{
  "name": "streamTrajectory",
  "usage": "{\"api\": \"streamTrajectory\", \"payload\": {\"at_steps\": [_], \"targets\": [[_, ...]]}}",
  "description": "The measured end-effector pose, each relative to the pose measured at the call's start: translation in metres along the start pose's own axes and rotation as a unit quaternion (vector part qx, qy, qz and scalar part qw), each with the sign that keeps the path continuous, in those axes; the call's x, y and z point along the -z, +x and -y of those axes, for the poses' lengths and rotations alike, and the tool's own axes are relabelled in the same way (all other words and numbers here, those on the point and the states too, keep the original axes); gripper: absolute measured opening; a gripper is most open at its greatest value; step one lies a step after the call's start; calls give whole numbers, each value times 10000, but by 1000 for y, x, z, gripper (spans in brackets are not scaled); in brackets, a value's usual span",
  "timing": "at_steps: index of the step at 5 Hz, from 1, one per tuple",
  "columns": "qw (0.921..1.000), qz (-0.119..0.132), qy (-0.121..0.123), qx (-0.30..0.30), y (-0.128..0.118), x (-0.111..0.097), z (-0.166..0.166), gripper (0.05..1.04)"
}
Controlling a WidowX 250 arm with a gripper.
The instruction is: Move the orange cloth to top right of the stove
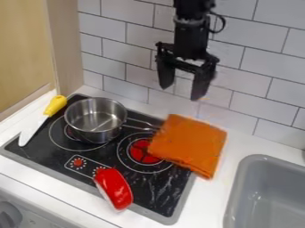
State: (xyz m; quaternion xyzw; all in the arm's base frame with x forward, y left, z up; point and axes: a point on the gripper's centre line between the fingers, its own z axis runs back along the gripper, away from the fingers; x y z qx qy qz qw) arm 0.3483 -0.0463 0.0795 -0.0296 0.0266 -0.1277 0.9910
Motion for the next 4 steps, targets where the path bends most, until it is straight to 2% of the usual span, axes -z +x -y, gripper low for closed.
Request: {"api": "streamTrajectory", "payload": {"at_steps": [1,2,3,4], "targets": [[9997,-225,86,57,-6,-3,-3,999],[9982,-472,344,122,-10,-19,-11,999],[9960,-848,283,-73,-29,-17,-39,999],[9906,-1209,368,-516,-63,-16,-74,999]]}}
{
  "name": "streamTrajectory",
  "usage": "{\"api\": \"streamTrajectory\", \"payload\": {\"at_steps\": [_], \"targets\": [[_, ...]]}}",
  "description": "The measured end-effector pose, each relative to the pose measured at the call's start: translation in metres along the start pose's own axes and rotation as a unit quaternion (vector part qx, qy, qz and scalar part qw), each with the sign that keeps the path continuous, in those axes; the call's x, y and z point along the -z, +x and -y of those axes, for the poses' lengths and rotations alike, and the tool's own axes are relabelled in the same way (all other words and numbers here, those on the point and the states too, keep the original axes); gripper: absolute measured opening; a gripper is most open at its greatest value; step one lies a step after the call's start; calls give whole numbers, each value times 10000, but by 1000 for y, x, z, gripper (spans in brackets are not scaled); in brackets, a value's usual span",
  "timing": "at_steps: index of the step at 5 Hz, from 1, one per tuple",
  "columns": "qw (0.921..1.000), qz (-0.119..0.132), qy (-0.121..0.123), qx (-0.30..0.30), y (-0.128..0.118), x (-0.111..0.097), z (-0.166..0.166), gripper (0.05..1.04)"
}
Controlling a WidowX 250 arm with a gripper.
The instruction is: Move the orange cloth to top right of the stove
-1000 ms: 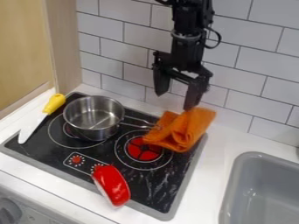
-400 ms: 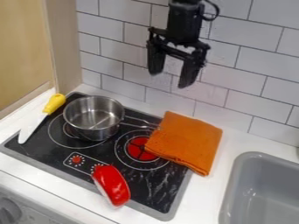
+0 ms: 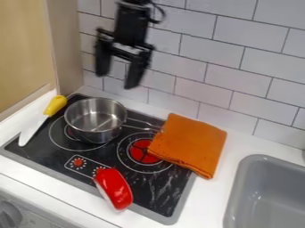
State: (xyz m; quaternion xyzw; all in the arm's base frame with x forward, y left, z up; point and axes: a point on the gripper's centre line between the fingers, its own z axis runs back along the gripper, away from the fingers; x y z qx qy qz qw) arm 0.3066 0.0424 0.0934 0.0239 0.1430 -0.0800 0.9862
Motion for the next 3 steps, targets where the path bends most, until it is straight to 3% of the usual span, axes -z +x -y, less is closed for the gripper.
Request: {"api": "streamTrajectory", "payload": {"at_steps": [1,2,3], "targets": [[9999,-54,-12,-107,-37,3,-18,998],[9998,-76,-172,-17,-82,18,-27,999],[9986,-158,-235,-455,-124,38,-36,998]]}}
